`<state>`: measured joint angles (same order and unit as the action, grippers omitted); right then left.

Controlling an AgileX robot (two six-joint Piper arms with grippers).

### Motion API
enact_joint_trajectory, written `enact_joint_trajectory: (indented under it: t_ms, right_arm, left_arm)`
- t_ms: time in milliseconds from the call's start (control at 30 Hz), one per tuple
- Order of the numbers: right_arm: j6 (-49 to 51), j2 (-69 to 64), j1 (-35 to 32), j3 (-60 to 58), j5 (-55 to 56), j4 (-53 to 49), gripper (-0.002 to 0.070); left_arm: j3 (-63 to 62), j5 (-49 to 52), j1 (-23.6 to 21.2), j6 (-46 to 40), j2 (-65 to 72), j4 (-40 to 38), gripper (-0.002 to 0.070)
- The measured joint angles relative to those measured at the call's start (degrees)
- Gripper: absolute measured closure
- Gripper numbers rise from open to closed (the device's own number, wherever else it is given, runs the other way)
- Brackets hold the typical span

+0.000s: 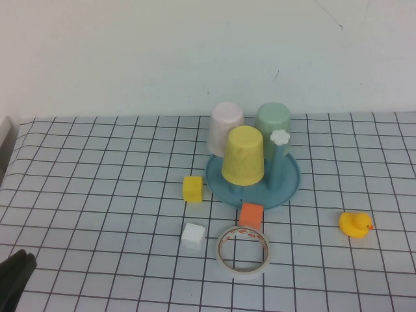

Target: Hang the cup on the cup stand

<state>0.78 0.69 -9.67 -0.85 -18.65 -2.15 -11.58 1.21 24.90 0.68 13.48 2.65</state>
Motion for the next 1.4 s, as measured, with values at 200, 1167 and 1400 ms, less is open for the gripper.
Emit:
enact_joint_trajectory:
  t_ms: [200,1167,1400]
  right_arm:
    - [3.03,0.00,5.28,-0.37,0.35,0.00,0.0675]
    - [5.28,0.00,7.82,-0.27,-0.70,-2.10,0.0676]
    - [5.32,0.00,7.82,-0.27,-0.81,-2.10,0.0676]
  left_arm:
    - [0.00,0.00,0.00,0.00,0.00,0.00,0.0677]
    - [0.00,0.00,0.00,0.00,0.00,0.09,0.0677]
    - [0.00,0.00,0.00,0.00,0.00,0.09,0.0677]
